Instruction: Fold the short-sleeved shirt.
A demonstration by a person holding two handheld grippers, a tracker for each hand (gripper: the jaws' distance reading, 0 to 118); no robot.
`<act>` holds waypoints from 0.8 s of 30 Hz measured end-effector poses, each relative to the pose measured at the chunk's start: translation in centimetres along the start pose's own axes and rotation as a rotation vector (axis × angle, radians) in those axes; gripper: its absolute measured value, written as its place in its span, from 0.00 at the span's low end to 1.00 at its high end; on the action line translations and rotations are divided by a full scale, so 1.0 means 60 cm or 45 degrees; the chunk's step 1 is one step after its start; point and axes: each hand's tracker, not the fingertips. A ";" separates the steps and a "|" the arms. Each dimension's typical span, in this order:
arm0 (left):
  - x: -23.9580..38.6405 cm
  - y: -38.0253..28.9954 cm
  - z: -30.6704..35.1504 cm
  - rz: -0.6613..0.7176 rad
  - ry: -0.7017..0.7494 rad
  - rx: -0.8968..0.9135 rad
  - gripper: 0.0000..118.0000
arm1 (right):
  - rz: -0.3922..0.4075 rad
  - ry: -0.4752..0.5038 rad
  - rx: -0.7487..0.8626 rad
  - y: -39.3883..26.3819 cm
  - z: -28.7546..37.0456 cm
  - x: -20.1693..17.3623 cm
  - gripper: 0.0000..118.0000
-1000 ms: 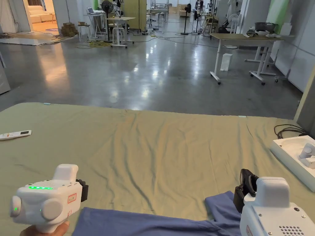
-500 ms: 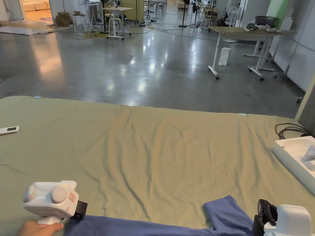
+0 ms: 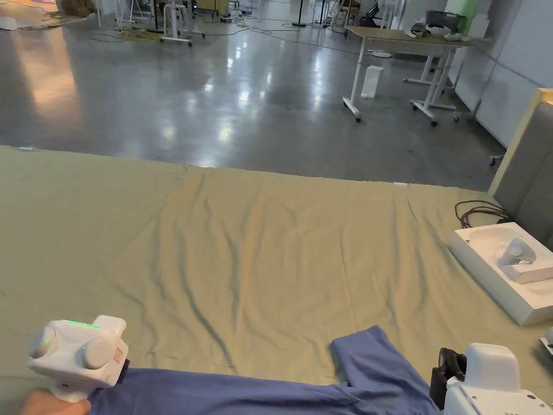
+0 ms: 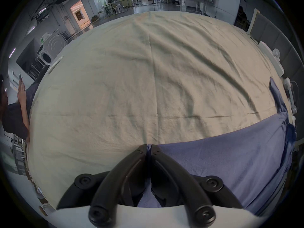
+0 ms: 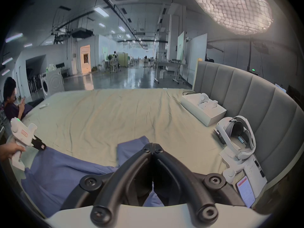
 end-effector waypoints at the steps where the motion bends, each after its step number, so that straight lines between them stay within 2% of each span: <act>1: -0.008 -0.001 0.008 0.020 -0.021 0.016 0.03 | 0.022 -0.006 -0.044 0.005 -0.014 0.006 0.01; 5: -0.023 -0.009 0.050 0.076 -0.082 0.122 0.03 | 0.074 0.039 -0.312 0.025 -0.101 0.037 0.13; 7: -0.022 -0.014 0.070 0.088 -0.088 0.170 0.03 | 0.023 0.141 -0.425 0.030 -0.149 0.055 0.27; 9: -0.027 -0.017 0.089 0.100 -0.103 0.211 0.03 | 0.025 0.146 -0.555 0.032 -0.197 0.065 0.47; 12: -0.025 -0.023 0.104 0.093 -0.092 0.240 0.03 | 0.052 0.129 -0.697 0.023 -0.260 0.067 0.57; 16: -0.021 -0.028 0.110 0.092 -0.090 0.255 0.03 | 0.024 0.180 -0.873 -0.002 -0.326 0.065 0.62; 19: -0.018 -0.032 0.107 0.094 -0.078 0.254 0.03 | 0.067 0.175 -0.937 -0.020 -0.358 0.057 0.63; 21: -0.018 -0.034 0.103 0.094 -0.074 0.245 0.03 | 0.059 0.183 -0.958 -0.028 -0.369 0.052 0.61; 22: -0.017 -0.034 0.101 0.094 -0.070 0.238 0.03 | 0.019 0.196 -0.991 -0.032 -0.377 0.051 0.59; 24: -0.010 -0.038 0.100 0.090 -0.054 0.231 0.03 | 0.013 0.146 -0.989 -0.035 -0.384 0.046 0.55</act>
